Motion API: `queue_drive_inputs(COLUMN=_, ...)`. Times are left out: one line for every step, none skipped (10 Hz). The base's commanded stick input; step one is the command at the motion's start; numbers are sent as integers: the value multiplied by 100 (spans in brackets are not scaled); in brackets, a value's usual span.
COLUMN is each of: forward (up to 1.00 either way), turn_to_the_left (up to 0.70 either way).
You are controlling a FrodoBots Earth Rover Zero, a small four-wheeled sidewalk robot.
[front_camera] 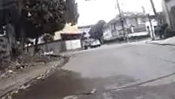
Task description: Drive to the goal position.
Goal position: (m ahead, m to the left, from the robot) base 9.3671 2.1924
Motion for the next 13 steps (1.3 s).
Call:
queue_drive_inputs(forward=100, turn_to_the_left=0)
queue_drive_inputs(forward=100, turn_to_the_left=0)
queue_drive_inputs(forward=100, turn_to_the_left=0)
queue_drive_inputs(forward=100, turn_to_the_left=0)
queue_drive_inputs(forward=100, turn_to_the_left=0)
queue_drive_inputs(forward=100, turn_to_the_left=0)
queue_drive_inputs(forward=100, turn_to_the_left=0)
queue_drive_inputs(forward=100, turn_to_the_left=0)
queue_drive_inputs(forward=100, turn_to_the_left=0)
queue_drive_inputs(forward=100, turn_to_the_left=0)
queue_drive_inputs(forward=100, turn_to_the_left=0)
queue_drive_inputs(forward=87, turn_to_the_left=0)
queue_drive_inputs(forward=0, turn_to_the_left=0)
